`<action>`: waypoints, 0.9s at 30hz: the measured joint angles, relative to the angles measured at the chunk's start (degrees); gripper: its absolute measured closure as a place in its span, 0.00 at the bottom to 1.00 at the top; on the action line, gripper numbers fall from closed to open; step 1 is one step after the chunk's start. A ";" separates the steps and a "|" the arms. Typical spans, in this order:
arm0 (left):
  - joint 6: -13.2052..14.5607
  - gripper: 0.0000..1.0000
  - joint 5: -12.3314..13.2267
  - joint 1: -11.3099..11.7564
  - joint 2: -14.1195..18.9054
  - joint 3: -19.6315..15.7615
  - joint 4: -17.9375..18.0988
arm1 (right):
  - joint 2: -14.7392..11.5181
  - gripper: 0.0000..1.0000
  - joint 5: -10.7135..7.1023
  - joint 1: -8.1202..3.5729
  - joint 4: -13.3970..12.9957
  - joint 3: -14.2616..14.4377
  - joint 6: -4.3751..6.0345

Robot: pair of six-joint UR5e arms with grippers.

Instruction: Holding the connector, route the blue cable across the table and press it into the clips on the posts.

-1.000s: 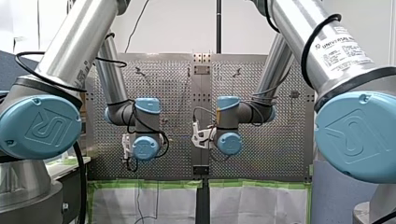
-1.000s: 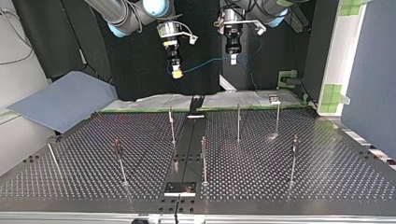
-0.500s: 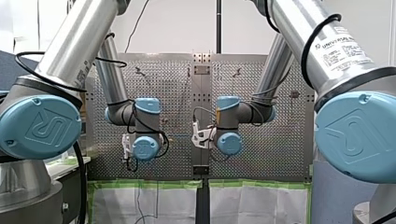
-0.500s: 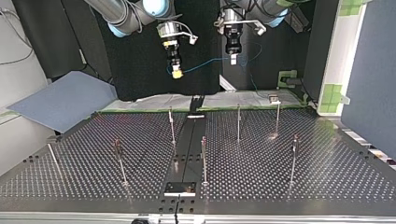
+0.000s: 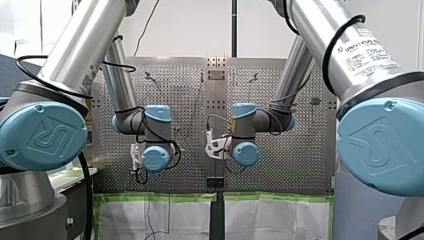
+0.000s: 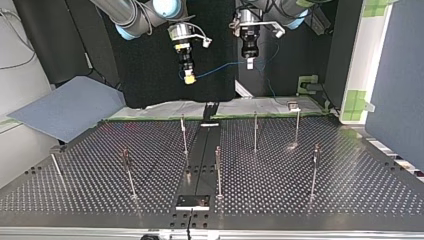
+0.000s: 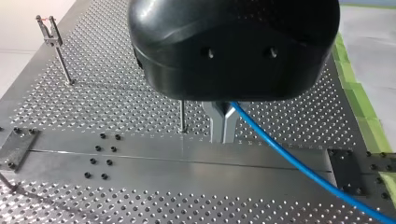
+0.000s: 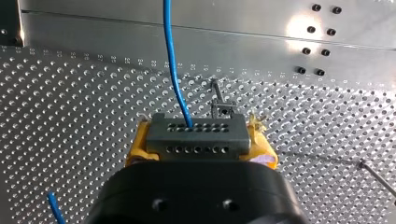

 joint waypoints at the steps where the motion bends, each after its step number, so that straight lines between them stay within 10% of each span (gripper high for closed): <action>1: 0.02 1.00 -0.02 -0.15 -0.14 -0.09 -0.17 | 0.00 1.00 -0.02 0.00 0.02 0.02 0.00; 11: 0.08 1.00 -0.07 -1.23 -1.75 -0.43 -0.93 | 3.53 1.00 0.17 2.08 3.54 -0.44 -0.42; 27: 0.08 1.00 -0.07 -1.26 -1.78 -0.45 -0.95 | 7.63 1.00 0.18 2.30 4.82 -0.47 -0.44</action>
